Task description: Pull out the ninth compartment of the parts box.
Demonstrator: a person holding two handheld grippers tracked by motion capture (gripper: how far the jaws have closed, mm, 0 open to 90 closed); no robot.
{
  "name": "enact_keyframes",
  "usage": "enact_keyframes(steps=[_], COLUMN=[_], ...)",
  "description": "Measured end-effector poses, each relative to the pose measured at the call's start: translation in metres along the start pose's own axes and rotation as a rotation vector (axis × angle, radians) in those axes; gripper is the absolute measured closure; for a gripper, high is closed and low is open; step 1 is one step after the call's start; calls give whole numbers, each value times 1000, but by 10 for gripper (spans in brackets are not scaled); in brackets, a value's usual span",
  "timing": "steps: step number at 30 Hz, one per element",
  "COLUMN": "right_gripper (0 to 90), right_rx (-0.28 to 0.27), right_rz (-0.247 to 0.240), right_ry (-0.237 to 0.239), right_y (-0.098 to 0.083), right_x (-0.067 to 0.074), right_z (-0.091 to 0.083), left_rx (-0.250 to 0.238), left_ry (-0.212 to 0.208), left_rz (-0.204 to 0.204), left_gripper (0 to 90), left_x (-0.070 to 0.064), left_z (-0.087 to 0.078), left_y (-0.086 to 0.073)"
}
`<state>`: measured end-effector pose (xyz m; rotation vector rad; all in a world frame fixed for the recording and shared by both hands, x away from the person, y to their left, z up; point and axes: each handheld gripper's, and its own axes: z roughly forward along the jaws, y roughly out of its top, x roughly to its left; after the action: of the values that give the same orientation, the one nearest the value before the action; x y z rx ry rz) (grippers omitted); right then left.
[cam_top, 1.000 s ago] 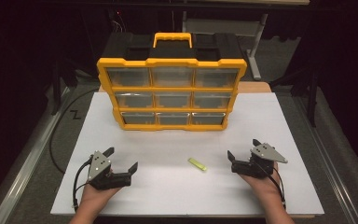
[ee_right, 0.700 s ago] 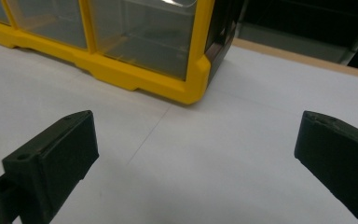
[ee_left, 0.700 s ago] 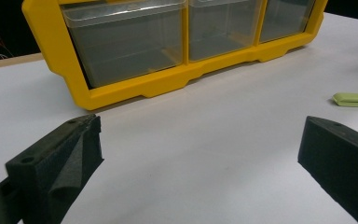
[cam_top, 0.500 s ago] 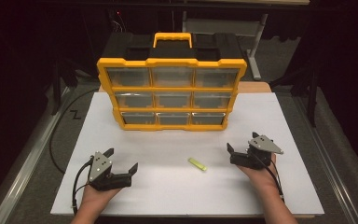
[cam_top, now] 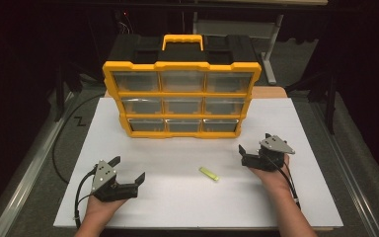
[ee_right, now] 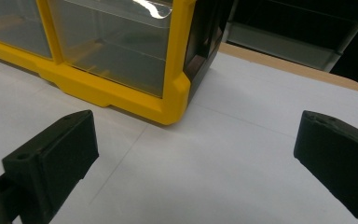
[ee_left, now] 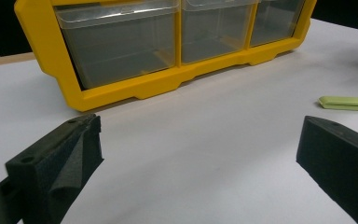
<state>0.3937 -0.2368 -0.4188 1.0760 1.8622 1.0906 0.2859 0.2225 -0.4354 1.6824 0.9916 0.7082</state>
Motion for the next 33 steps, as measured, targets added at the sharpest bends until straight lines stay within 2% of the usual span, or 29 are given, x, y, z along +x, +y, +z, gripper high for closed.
enact_keyframes(steps=[8,14,17,21,23,24,28,33], right_gripper=[9,9,9,9,9,9,11,11], right_rx=[27,48,53,59,63,66,67,80], right_rz=[-53,-132,-139,-179,-185,-202,-210,-236], right_ry=[-6,-16,-12,-18,-21,-28,-32,-36], right_y=[-2,-5,-6,-7,-7,-8,-12,-14], right_x=[-1,4,5,9,9,9,10,12], right_z=[1,-4,-6,-9,-10,-10,-13,-16], left_rx=[-19,-30,-34,-36,-44,-50,-65,-57], left_ry=[7,12,10,-2,9,12,5,8], left_rz=[-2,-2,1,1,7,3,-10,-7], left_gripper=[4,3,3,3,3,3,3,3], left_x=[0,-1,-2,-3,-4,-3,-2,-3], left_z=[-1,-3,-3,-3,-3,-3,-5,-6], left_y=[0,-1,-1,-2,-2,-3,-4,-3])
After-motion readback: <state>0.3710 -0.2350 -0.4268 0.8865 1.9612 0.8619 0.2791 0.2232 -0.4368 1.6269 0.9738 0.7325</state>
